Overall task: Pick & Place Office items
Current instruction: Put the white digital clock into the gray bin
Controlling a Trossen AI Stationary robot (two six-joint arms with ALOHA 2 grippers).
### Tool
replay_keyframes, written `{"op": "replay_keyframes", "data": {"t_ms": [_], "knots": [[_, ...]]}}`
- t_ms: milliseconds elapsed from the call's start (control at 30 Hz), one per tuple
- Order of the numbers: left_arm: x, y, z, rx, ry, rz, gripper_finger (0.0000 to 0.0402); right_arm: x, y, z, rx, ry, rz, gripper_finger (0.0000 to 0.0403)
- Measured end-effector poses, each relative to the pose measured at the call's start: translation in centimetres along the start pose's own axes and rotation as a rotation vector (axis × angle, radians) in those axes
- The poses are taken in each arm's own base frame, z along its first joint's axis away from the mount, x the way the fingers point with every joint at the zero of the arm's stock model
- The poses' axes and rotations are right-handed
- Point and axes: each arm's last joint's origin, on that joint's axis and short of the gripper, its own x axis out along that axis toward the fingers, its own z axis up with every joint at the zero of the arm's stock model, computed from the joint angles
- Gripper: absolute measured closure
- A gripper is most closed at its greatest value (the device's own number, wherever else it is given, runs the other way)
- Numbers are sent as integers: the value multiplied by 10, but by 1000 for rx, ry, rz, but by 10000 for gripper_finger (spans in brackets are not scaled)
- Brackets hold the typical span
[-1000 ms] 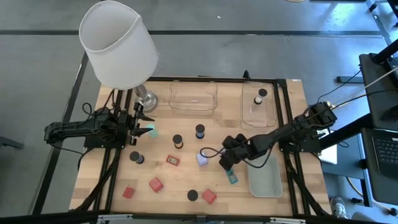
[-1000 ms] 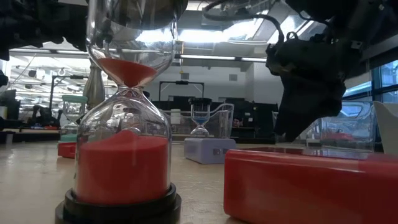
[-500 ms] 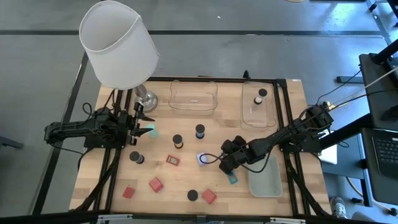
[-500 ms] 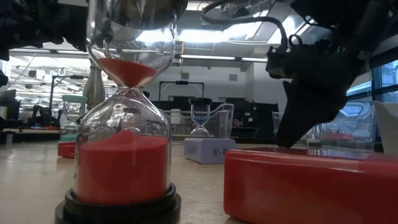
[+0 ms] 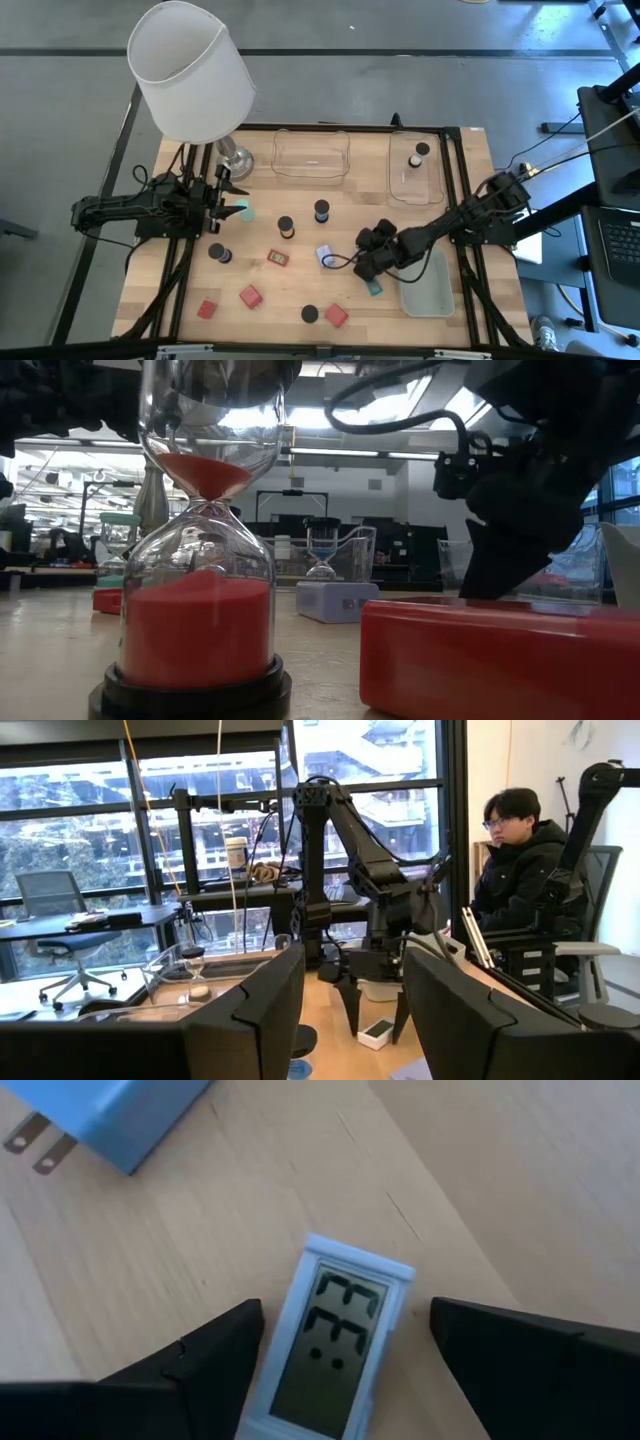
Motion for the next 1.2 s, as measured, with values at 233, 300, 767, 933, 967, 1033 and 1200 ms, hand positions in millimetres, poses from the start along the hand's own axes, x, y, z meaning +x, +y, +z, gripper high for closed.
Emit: {"op": "replay_keyframes", "data": {"t_ms": [233, 300, 767, 933, 967, 1033, 1200], "knots": [[0, 0, 0, 0, -1, 0, 233, 0, 5, -6, -57, -35, -34, 120], [0, 0, 0, 0, -2, 0, 233, -1, 7, -4, -65, -31, -27, 133], [0, 0, 1, -28, -7, 0, 233, -13, 14, 7, -152, 51, -21, 266], [0, 0, 1, -27, -7, 0, 233, -46, 10, 28, -147, 93, -44, 259], [0, 0, 1, -27, -7, 0, 233, -55, 8, 31, -140, 83, -57, 255], [0, 0, 1, -25, -13, 4, 233, -73, 3, 39, -121, 47, -74, 251], [0, 2, 2, -24, -21, 66, 233, -116, -9, 51, -41, -49, -29, 255]]}}
